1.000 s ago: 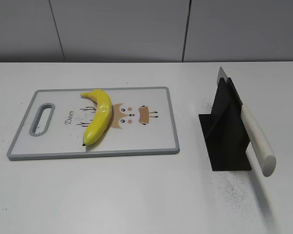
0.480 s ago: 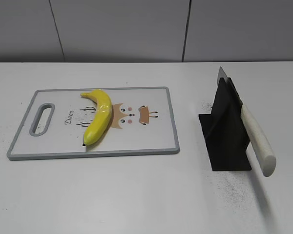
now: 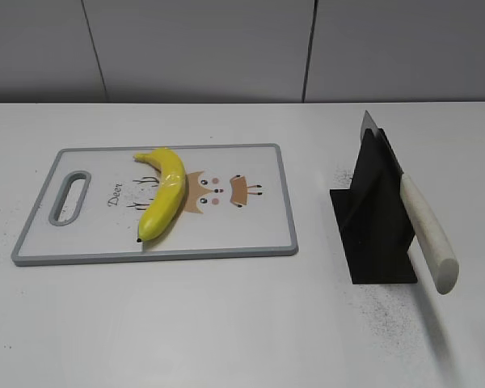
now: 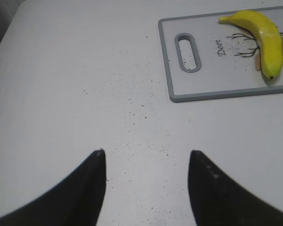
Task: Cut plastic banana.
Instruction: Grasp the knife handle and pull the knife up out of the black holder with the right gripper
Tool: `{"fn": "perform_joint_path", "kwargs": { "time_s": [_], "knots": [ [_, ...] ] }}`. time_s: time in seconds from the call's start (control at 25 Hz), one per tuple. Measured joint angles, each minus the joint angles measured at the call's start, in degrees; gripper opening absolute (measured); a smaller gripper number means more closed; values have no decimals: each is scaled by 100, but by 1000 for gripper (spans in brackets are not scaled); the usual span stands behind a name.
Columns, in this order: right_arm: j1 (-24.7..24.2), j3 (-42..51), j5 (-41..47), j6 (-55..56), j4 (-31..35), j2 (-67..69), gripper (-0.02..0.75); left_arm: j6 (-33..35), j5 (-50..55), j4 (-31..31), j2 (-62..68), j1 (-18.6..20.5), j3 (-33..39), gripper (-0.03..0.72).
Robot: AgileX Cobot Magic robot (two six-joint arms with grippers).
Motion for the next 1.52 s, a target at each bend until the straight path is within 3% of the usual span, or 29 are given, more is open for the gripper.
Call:
{"fn": "perform_joint_path", "kwargs": {
  "time_s": [0.24, 0.88, 1.0, 1.16, 1.52],
  "knots": [
    [879, -382, 4, 571, -235, 1192, 518, 0, 0, 0, 0, 0, 0, 512],
    [940, -467, -390, 1568, -182, 3256, 513, 0, 0, 0, 0, 0, 0, 509],
    [940, -467, -401, 1663, -144, 3378, 435, 0, 0, 0, 0, 0, 0, 509],
    [940, -467, -401, 2004, -89, 3384, 174, 0, 0, 0, 0, 0, 0, 509],
    [942, -467, -246, 2049, -58, 3202, 161, 0, 0, 0, 0, 0, 0, 509]
  ]
}}
